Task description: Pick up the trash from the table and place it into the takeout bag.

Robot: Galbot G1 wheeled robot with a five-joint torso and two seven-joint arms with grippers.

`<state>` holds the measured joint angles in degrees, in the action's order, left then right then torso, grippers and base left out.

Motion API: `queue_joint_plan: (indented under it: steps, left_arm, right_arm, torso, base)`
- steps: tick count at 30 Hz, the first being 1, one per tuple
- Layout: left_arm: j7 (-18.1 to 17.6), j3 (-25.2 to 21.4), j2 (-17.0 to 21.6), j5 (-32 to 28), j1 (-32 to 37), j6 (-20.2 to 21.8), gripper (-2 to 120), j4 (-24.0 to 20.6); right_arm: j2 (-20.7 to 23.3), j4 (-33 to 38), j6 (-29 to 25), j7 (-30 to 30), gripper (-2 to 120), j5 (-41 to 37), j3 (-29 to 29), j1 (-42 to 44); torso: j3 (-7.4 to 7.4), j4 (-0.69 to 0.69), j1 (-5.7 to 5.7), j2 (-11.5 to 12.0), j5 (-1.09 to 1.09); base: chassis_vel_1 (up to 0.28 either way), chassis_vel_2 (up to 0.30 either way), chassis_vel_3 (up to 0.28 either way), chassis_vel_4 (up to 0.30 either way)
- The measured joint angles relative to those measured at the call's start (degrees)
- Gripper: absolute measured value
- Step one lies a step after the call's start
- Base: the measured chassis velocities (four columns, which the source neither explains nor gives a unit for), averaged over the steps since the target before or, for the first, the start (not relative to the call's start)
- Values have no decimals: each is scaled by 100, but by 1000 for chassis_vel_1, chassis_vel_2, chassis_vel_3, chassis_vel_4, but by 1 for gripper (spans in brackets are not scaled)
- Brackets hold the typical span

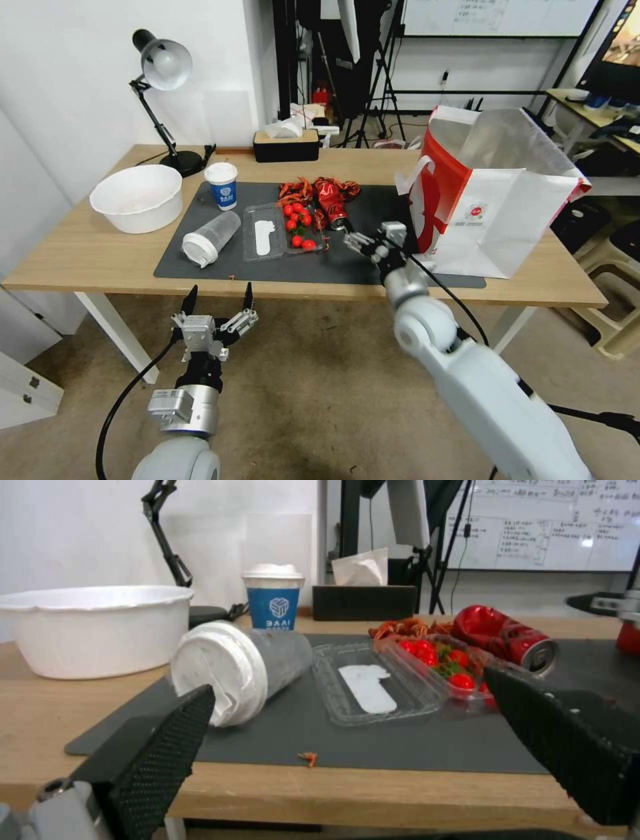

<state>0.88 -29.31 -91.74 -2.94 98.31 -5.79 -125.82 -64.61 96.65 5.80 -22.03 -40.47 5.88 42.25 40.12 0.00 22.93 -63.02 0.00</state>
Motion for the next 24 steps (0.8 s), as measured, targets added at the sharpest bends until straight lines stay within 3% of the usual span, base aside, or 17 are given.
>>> queue_joint_plan:
  steps: [10, 24]
  left_arm:
    - [-1, -25, -19, 16, 19, -15, 100, 14]
    - [-12, -42, -12, 16, 26, -51, 100, 58]
  right_arm:
    - [-201, -623, 530, -324, 100, -778, 516, -791]
    - [-349, -648, 1351, -924, 99, -1313, 599, -1055]
  torso:
    - [-1, 0, 0, 0, 0]
    - [-1, 0, -1, 0, 0]
  base:
    - [0, 0, 0, 0]
    - [0, 0, 0, 0]
